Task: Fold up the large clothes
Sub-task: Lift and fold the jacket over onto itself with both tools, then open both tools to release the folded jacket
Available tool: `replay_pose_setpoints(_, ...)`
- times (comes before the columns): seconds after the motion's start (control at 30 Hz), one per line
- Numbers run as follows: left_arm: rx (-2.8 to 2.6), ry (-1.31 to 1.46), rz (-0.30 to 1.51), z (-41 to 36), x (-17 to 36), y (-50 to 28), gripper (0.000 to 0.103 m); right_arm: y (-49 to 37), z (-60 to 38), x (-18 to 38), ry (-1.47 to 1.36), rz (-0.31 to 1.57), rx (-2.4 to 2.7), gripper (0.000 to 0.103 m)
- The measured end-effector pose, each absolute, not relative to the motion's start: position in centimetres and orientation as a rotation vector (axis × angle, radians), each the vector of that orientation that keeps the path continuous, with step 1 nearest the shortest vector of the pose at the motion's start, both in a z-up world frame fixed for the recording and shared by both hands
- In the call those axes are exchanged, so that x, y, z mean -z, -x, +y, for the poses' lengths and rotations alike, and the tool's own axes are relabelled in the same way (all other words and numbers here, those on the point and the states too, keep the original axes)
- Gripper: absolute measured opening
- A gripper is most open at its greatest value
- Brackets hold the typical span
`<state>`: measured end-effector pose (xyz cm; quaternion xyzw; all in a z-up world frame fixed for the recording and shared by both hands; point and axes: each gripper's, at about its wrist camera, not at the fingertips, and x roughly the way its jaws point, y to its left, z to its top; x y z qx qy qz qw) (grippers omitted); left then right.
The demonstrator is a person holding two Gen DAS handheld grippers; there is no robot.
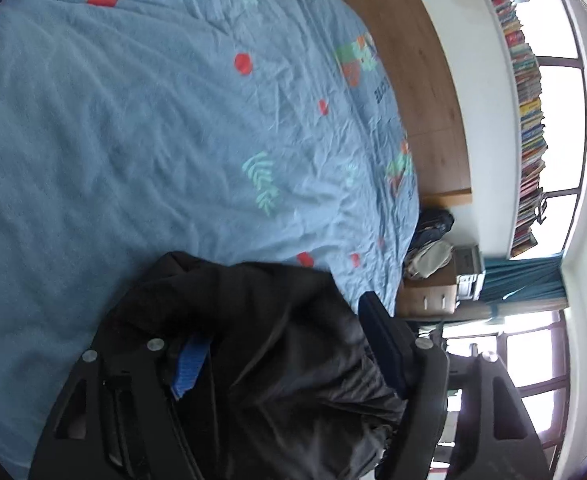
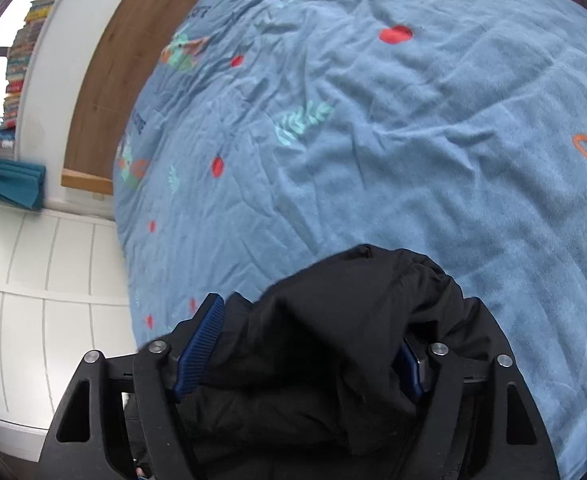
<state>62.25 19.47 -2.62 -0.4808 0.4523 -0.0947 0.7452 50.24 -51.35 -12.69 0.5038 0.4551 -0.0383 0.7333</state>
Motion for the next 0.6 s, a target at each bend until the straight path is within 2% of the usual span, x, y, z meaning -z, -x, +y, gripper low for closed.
replay_pose_setpoints(0.27, 0.145, 0.773, 0.940, 18.9, -4.1, -60.6, 0.072, -49.1, -52.9, 7.7, -1.021, 0.910, 0.071, 0.081)
replay_pose_setpoints(0.4, 0.150, 0.564, 0.959, 14.6, -5.8, -59.4, 0.072, -48.7, -50.5, 4.8, -0.837, 0.922, 0.005, 0.081)
replay_pose_setpoints(0.6, 0.269, 0.401, 1.004, 5.8, -5.1, -57.3, 0.072, -47.6, -42.6, 2.4, -0.523, 0.959, -0.135, 0.081)
